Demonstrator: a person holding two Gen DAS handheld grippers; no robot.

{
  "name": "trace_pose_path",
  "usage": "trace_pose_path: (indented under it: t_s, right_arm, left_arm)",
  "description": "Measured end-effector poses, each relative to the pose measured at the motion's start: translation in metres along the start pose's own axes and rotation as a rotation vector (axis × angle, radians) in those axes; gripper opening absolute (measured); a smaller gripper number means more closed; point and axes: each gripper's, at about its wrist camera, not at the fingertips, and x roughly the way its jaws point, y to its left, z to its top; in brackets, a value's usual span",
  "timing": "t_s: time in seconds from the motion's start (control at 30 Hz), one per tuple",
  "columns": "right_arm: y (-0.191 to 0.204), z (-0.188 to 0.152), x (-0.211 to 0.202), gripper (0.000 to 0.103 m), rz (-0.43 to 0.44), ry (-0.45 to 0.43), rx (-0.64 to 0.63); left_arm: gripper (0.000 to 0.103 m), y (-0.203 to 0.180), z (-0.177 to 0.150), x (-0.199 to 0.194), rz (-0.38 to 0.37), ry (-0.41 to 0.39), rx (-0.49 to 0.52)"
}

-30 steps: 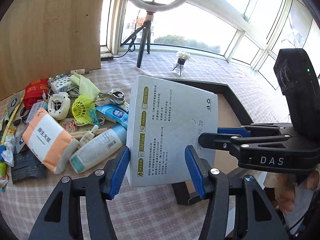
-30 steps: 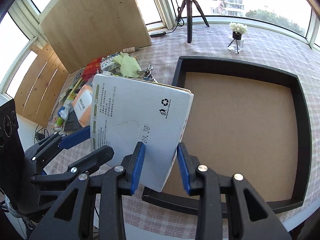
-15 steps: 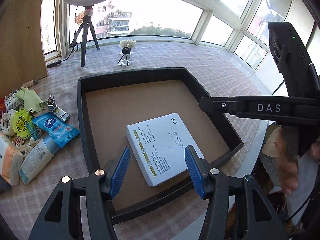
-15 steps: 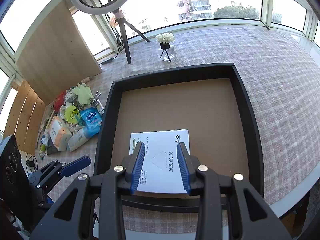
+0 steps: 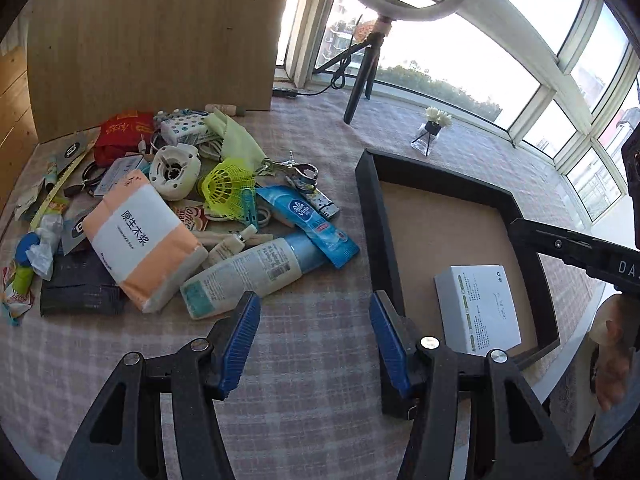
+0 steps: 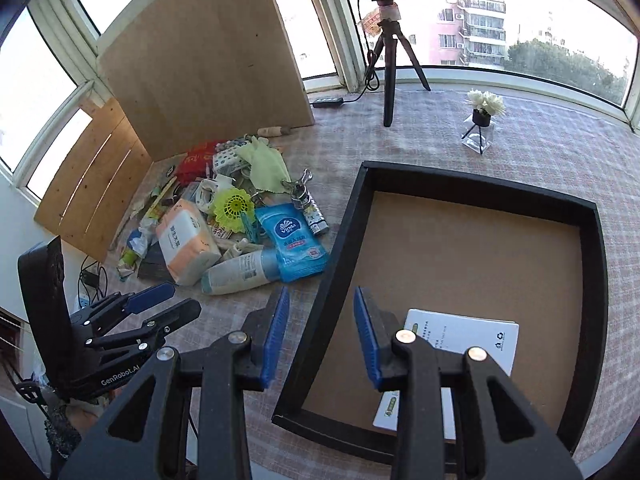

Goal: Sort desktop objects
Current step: 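Grasp the orange-and-white tissue pack with both grippers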

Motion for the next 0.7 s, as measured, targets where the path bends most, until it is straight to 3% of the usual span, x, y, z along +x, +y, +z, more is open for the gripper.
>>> trace_pose_path:
  t_s: [0.37,0.7]
  right_arm:
    - [0.117,0.049,0.095,0.033,0.125,0.142,-0.256]
    - [0.179,0.062,0.167,0.033,0.127,0.251,-0.418]
  left_arm:
    - [0.054,0.122,-0.002,-0.011,0.107,-0.017,-0.273]
    - [0.054,0.148,0.001,0.014,0.083,0.015,-0.337]
